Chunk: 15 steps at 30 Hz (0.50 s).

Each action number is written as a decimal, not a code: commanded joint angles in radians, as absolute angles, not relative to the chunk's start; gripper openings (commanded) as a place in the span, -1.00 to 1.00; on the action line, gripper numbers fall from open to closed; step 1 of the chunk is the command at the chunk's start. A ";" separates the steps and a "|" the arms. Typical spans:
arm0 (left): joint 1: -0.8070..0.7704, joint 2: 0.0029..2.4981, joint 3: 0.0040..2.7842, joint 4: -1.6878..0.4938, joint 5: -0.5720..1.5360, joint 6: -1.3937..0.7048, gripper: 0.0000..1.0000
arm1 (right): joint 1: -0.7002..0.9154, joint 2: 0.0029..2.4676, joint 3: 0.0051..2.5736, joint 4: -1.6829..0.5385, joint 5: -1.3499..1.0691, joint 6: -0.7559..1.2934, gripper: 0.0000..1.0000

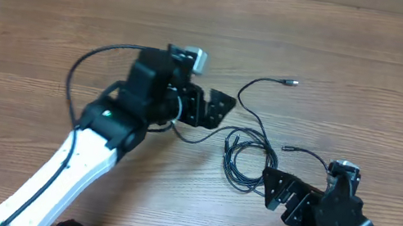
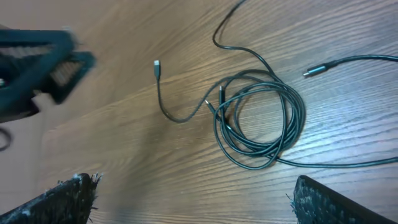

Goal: Untangle cables

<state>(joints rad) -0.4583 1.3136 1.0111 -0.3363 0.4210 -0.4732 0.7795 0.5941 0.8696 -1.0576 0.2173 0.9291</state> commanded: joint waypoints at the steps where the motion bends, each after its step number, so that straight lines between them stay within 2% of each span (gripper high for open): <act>1: -0.502 1.418 1.018 -0.260 0.406 -0.538 0.98 | 0.778 0.588 0.921 -1.055 0.231 0.919 1.00; 2: -0.518 1.456 1.018 -0.215 0.403 -0.571 0.61 | 0.778 0.588 0.933 -1.053 0.231 0.919 1.00; 3: -0.532 1.493 1.018 -0.174 0.399 -0.601 0.42 | 0.778 0.588 0.938 -1.050 0.231 0.919 1.00; 5: -0.564 1.593 1.018 -0.089 0.371 -0.712 0.17 | 0.778 0.588 0.941 -1.042 0.231 0.920 1.00; 6: -0.574 1.632 1.018 -0.069 0.357 -0.763 0.17 | 0.778 0.588 0.941 -1.043 0.231 0.919 1.00; 9: -0.593 1.781 1.018 0.006 0.335 -0.885 0.37 | 0.778 0.588 0.940 -1.057 0.218 0.920 1.00; 11: -0.593 1.849 1.018 0.057 0.337 -0.912 0.39 | 0.778 0.588 0.940 -1.066 0.204 0.920 1.00; 15: -0.593 1.960 1.018 0.194 0.332 -0.963 0.60 | 0.778 0.588 0.940 -1.089 0.197 0.946 0.99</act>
<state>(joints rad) -0.5949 1.8927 1.0122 0.1165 0.3546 -0.8646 0.7795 0.5938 0.9165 -1.0821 0.2058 0.9306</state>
